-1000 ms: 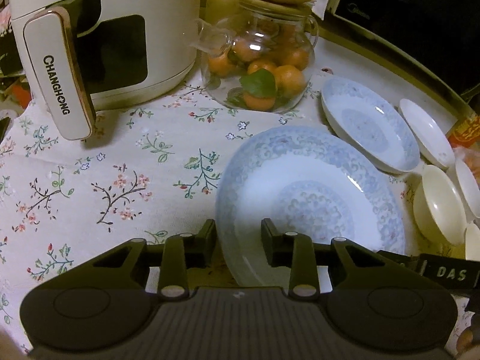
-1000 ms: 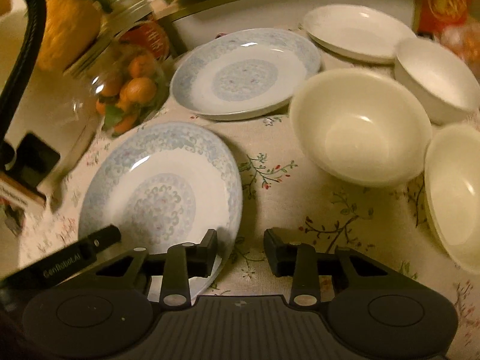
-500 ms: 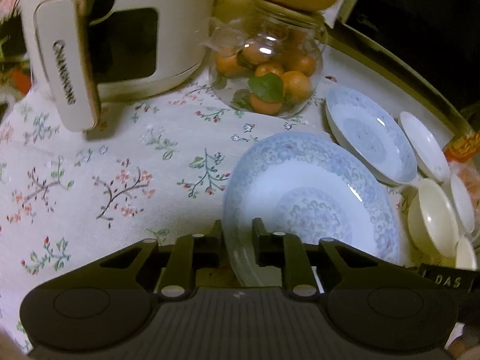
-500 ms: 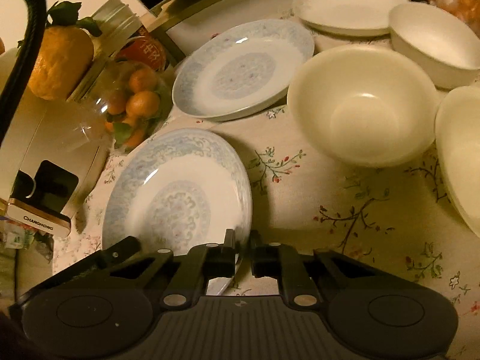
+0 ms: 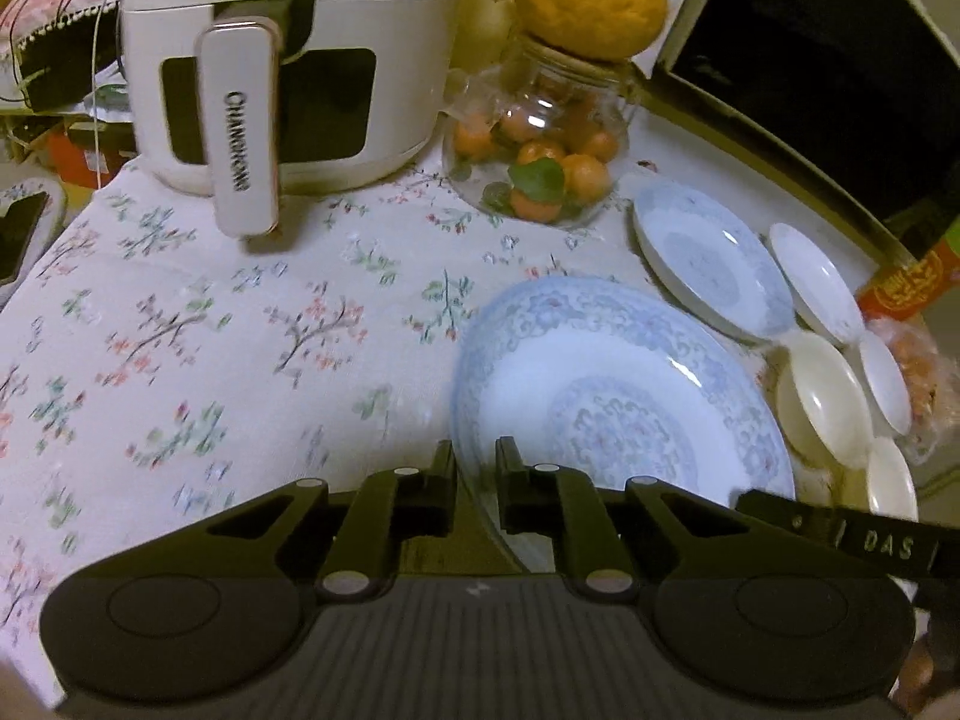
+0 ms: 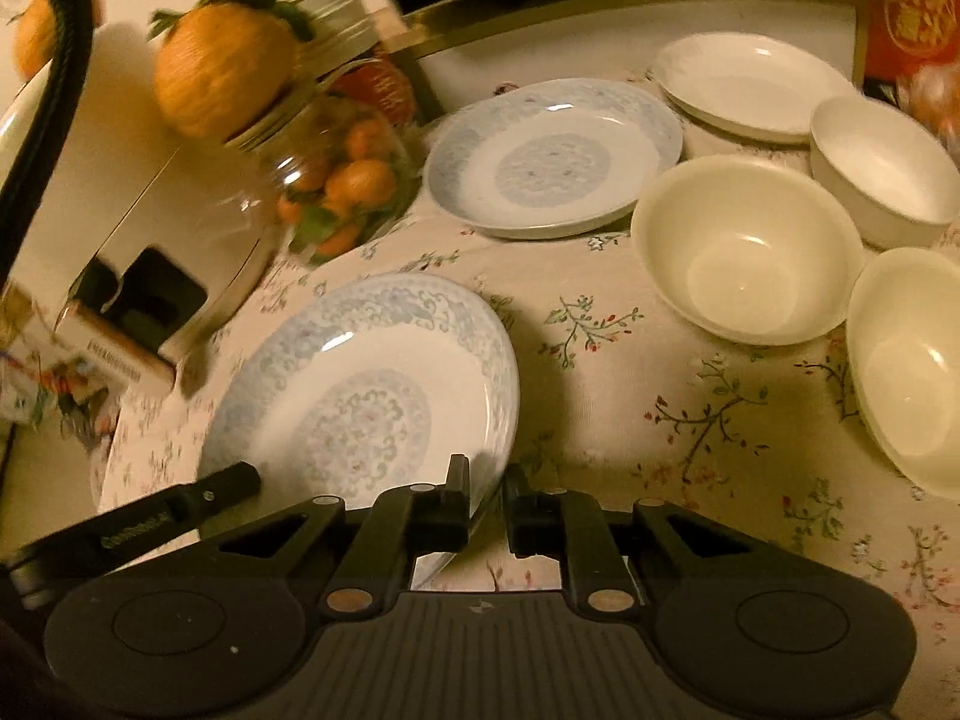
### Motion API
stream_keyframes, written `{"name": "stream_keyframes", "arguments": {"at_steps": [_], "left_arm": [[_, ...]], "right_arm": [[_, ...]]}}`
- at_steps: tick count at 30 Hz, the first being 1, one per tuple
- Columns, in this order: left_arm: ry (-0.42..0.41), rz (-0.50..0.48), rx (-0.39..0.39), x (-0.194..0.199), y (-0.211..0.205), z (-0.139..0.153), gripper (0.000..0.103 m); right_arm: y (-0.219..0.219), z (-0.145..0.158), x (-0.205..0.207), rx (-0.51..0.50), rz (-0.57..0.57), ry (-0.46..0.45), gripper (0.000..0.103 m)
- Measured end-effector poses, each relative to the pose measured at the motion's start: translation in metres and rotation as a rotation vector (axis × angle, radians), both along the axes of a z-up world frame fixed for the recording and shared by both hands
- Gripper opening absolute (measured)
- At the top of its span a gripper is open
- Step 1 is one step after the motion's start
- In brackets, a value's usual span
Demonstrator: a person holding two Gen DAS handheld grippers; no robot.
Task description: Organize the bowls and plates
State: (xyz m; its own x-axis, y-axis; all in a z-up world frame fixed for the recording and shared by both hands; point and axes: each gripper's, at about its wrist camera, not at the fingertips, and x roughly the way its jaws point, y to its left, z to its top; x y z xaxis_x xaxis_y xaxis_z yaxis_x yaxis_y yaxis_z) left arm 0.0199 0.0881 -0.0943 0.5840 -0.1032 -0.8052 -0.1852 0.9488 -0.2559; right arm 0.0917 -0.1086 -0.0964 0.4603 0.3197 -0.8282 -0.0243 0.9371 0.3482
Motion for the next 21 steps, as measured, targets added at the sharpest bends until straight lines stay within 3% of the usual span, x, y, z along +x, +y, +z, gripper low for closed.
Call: {"name": "stream_keyframes", "arguments": {"at_steps": [8, 21], "left_arm": [[0.014, -0.06, -0.012, -0.054, -0.007, 0.002, 0.011], [0.061, -0.058, 0.007, -0.09, -0.004, -0.015, 0.011]], "right_arm": [[-0.01, 0.008, -0.049, -0.027, 0.07, -0.002, 0.012], [0.002, -0.003, -0.1, -0.102, 0.147, -0.003, 0.014]]}}
